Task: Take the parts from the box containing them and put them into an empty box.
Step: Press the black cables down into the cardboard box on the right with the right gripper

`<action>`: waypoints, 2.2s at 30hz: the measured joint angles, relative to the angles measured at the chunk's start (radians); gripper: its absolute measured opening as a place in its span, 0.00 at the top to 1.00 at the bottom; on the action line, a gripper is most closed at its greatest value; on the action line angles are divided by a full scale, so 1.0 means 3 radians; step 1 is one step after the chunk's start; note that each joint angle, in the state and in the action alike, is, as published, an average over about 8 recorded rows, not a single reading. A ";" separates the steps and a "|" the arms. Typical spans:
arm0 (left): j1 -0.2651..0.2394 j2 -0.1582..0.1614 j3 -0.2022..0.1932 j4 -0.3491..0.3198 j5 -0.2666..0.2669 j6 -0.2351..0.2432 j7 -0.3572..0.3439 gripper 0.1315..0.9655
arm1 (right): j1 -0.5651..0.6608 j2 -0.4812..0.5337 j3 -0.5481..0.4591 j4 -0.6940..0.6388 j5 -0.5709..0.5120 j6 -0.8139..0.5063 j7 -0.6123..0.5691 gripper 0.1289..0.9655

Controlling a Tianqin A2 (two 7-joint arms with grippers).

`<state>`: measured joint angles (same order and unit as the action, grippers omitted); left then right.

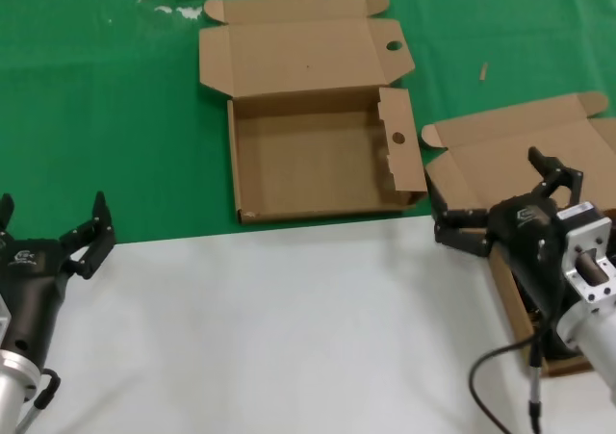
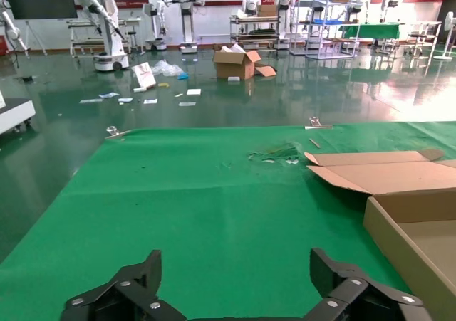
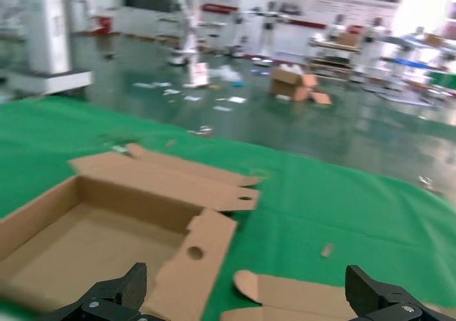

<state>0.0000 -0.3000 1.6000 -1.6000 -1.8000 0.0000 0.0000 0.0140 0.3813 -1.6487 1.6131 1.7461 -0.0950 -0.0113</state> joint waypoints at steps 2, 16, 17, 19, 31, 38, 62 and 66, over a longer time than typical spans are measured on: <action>0.0000 0.0000 0.0000 0.0000 0.0000 0.0000 0.0000 0.27 | -0.0020 0.0171 -0.0067 0.0052 -0.0065 -0.0070 0.0076 0.00; 0.0000 0.0000 0.0000 0.0000 0.0000 0.0000 0.0000 0.57 | -0.0072 0.1831 -0.0160 0.0408 -0.0332 -0.1280 0.0385 0.00; 0.0000 0.0000 0.0000 0.0000 0.0000 0.0000 0.0000 0.60 | -0.0039 0.1953 -0.0169 0.0408 -0.0320 -0.1411 0.0341 0.00; 0.0000 0.0000 0.0000 0.0000 0.0000 0.0000 0.0000 0.64 | 0.0065 0.2179 -0.0215 0.0394 -0.0293 -0.1683 0.0241 0.00; 0.0000 0.0000 0.0000 0.0000 0.0000 0.0000 0.0000 0.88 | 0.1199 0.2741 -0.0784 0.0007 -0.0552 -0.3278 -0.0447 0.00; 0.0000 0.0000 0.0000 0.0000 0.0000 0.0000 0.0000 0.96 | 0.1781 0.2536 -0.1055 -0.0362 -0.0904 -0.3852 -0.0908 0.01; 0.0000 0.0000 0.0000 0.0000 0.0001 0.0000 -0.0002 0.99 | 0.2322 0.2073 -0.1371 -0.1052 -0.1479 -0.4047 -0.1220 0.24; 0.0000 0.0000 0.0000 0.0000 0.0001 0.0000 -0.0002 0.99 | 0.2299 0.2096 -0.1359 -0.1023 -0.1487 -0.4052 -0.1155 0.32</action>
<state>0.0000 -0.3000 1.6000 -1.6000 -1.7997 0.0000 -0.0006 0.7036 1.0101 -2.0565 1.3061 1.3000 -1.3106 -0.3577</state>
